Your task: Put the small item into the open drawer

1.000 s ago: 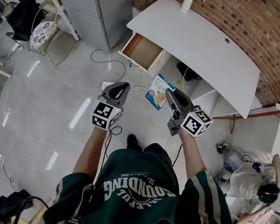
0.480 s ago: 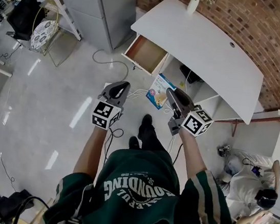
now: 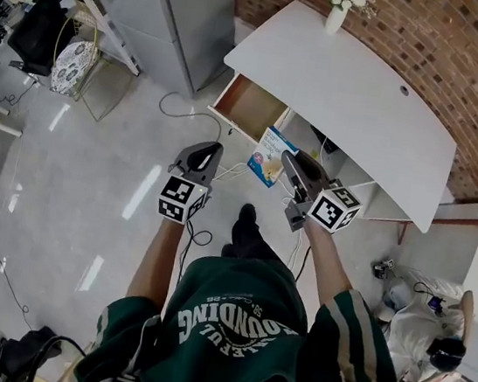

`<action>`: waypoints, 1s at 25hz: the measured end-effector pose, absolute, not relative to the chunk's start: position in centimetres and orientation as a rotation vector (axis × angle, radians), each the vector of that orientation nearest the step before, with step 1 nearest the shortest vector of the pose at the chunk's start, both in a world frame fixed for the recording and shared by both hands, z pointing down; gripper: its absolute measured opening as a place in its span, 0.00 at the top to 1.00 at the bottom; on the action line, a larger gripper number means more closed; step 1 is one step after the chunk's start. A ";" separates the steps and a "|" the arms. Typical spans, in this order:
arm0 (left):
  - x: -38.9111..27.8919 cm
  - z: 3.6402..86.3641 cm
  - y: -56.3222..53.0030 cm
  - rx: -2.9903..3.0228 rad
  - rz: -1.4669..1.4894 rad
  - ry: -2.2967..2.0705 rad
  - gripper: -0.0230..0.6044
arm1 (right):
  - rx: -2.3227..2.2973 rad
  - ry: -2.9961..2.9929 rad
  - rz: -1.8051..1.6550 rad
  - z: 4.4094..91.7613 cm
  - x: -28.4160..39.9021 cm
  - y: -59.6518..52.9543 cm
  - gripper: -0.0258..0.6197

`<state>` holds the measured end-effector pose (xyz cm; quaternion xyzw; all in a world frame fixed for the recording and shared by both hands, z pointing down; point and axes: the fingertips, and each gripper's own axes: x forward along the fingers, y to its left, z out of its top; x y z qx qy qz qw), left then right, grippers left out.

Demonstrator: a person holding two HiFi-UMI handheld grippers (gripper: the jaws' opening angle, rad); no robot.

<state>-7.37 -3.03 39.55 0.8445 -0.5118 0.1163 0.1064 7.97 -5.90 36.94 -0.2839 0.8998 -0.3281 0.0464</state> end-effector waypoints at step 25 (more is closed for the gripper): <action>-9.1 41.7 -12.9 2.371 0.416 -1.586 0.93 | -0.796 2.757 -1.123 41.1 6.3 -18.2 0.79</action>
